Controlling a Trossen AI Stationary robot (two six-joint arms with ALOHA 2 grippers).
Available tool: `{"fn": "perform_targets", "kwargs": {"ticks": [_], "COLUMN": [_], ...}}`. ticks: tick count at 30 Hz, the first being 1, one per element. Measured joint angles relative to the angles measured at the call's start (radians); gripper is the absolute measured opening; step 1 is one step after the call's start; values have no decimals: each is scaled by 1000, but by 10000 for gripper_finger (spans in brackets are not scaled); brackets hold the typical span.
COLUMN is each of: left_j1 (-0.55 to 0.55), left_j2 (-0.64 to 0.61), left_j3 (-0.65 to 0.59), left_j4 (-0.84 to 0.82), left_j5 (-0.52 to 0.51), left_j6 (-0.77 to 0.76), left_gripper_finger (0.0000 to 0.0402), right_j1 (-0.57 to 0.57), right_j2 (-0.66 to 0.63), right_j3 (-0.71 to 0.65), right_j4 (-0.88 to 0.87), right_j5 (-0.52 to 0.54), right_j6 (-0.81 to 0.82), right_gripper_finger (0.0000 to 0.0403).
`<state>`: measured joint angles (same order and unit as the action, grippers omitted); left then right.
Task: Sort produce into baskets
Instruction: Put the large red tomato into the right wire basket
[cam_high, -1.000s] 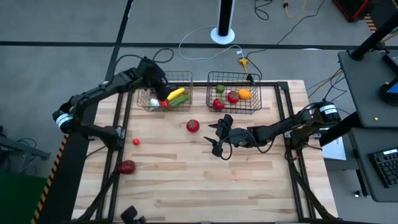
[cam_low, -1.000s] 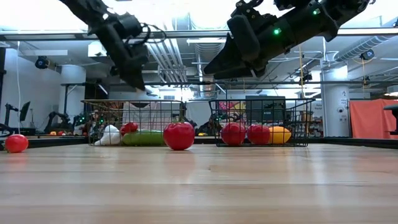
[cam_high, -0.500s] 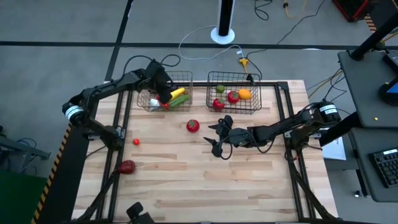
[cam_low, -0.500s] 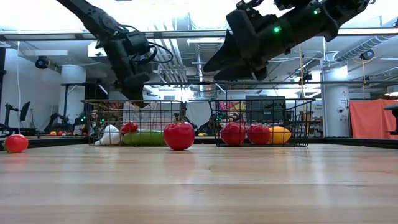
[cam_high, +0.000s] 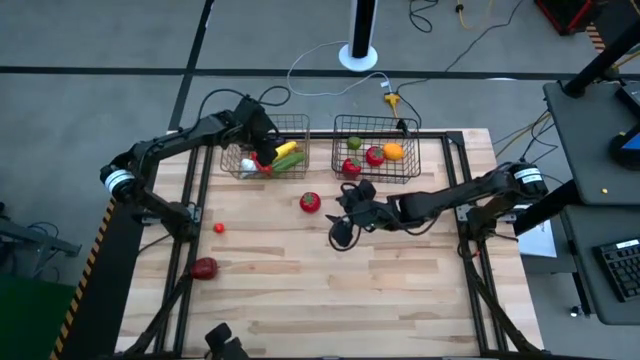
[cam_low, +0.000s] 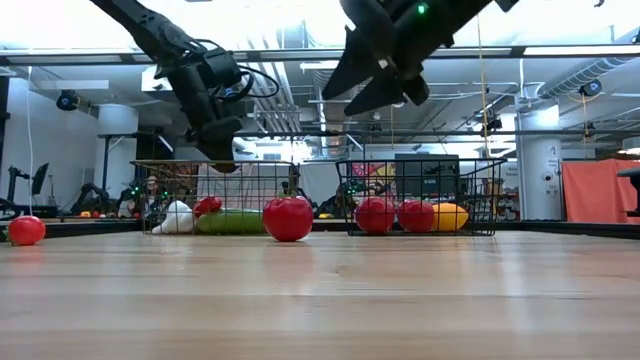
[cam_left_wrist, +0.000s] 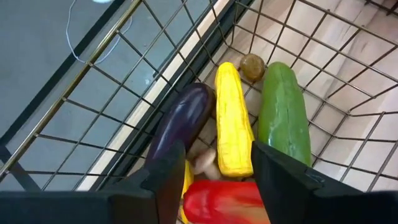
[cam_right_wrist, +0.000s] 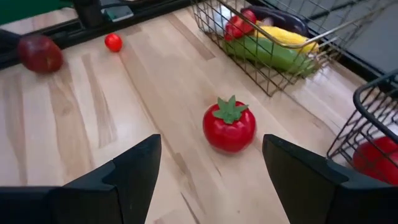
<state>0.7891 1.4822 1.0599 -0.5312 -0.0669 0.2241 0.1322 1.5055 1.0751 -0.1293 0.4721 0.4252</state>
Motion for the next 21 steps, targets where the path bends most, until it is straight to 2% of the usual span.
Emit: {"fn": "perform_targets", "kwargs": {"ticks": [4, 6, 11, 17, 21], "left_j1": [-4, -17, -120, -305, -432], "left_j2": [-9, -28, -132, -320, -440], "left_j3": [0, -2, -87, -250, -323], "left_j4": [-26, -52, -42, 74, 129], "left_j5": [0, -3, -2, -5, -86], "left_j6": [-6, -59, -168, -263, -329], "left_gripper_finger": [174, 174, 169, 169, 169], "right_j1": [1, 5, 7, 11, 13], "right_j2": [0, 0, 1, 16, 78], "right_j3": [44, 58, 85, 67, 47], "right_j4": [-61, -88, -102, -52, 75], "right_j5": [-1, -2, -9, -7, -2], "right_j6": [58, 90, 126, -118, -297], "right_gripper_finger": [272, 272, 272, 272, 272]}}
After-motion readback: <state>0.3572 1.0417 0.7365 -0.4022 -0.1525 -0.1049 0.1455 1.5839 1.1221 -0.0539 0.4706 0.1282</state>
